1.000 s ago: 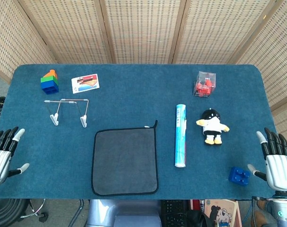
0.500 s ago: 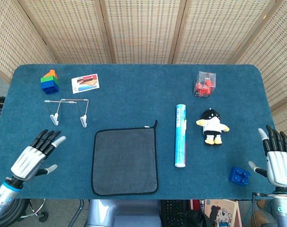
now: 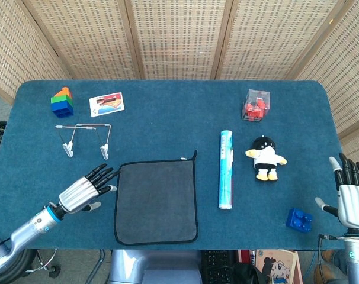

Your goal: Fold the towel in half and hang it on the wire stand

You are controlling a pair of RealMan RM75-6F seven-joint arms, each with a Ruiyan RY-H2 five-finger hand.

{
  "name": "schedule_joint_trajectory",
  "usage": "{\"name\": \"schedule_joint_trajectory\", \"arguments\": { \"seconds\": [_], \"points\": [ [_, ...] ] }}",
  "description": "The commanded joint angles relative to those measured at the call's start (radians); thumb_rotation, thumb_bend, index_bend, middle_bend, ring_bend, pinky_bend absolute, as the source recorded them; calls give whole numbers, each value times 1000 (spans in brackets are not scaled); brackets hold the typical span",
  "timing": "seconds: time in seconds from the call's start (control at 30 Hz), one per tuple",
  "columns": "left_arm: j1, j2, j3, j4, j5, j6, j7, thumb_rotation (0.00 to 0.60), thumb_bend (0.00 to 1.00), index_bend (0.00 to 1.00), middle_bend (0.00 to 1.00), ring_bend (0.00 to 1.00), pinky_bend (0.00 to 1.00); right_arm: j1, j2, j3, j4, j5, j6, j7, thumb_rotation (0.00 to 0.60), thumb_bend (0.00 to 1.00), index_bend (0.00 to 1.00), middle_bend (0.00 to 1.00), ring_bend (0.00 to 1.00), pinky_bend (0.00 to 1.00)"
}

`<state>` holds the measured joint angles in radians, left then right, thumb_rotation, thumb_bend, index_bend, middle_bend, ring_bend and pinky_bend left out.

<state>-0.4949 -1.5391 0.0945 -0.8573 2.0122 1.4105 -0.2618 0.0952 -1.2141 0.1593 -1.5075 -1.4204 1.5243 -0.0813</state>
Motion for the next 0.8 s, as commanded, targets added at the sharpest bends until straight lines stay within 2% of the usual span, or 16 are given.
{"name": "schedule_joint_trajectory", "arguments": {
  "seconds": [0.03,0.33,0.57,0.8],
  "points": [
    [-25,-85,33,139,16,28,-57,600,231,330,18,0,0,1,-3,2,6,1,1,5,600,0,0,0,0,0],
    [-14,-207,72,337,-12,66,-110,600,233,338,27,0,0,5,-7,8,21,20,-12,16,600,0,0,0,0,0],
    [-22,-258,90,397,-36,66,-125,600,234,344,27,0,0,9,-8,11,26,29,-21,18,600,0,0,0,0,0],
    [-45,-287,101,408,-52,49,-115,600,256,347,27,0,0,11,-6,14,31,42,-29,25,600,0,0,0,0,0]
  ]
}}
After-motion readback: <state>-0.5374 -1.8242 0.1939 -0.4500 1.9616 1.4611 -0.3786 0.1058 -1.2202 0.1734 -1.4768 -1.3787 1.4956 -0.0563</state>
